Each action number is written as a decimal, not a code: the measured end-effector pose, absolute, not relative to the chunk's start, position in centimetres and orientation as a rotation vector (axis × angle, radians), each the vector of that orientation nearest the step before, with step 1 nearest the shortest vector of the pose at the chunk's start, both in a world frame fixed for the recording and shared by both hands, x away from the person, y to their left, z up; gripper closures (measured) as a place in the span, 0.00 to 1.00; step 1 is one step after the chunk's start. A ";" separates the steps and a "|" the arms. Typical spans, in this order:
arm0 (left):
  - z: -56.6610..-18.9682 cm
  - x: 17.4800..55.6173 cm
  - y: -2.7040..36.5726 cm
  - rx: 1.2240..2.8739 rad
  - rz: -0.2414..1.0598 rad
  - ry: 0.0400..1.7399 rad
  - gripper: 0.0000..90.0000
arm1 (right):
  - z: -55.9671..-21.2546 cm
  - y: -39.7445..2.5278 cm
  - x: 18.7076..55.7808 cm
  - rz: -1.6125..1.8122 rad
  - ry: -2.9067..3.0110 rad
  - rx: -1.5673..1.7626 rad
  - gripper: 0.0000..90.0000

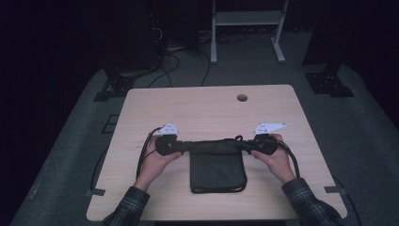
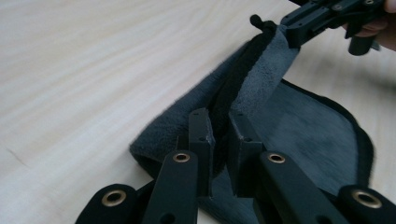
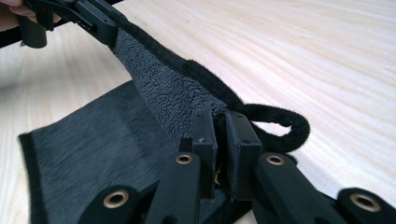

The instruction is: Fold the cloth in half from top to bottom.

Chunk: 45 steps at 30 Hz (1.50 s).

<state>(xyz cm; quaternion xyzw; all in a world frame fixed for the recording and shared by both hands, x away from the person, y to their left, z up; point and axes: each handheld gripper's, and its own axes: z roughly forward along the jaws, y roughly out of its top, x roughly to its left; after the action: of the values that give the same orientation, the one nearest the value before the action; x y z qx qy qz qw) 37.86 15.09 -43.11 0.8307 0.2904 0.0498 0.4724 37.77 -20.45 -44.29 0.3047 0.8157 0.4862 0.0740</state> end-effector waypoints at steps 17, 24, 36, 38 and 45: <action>-44.4 33.2 14.8 2.113 0.036 0.664 0.91 | -44.9 -20.7 33.4 1.421 2.533 0.857 0.91; -45.5 33.0 14.3 2.168 0.002 0.674 0.90 | -46.2 -20.3 32.8 1.345 2.589 0.863 0.91; -45.5 32.1 14.8 2.182 0.002 0.665 0.77 | -46.4 -21.0 32.1 1.358 2.592 0.872 0.79; -45.1 31.7 15.3 2.159 0.000 0.657 0.75 | -46.0 -21.8 31.4 1.394 2.573 0.877 0.79; -43.9 31.2 16.8 2.098 0.026 0.662 0.82 | -44.9 -24.7 30.4 1.419 2.489 0.925 0.94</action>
<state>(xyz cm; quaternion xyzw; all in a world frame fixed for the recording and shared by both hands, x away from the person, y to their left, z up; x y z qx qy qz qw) 31.20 16.84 -43.90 0.8499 0.2681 0.0105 0.4536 30.40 -24.71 -44.91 0.3065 0.8250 0.4703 0.0657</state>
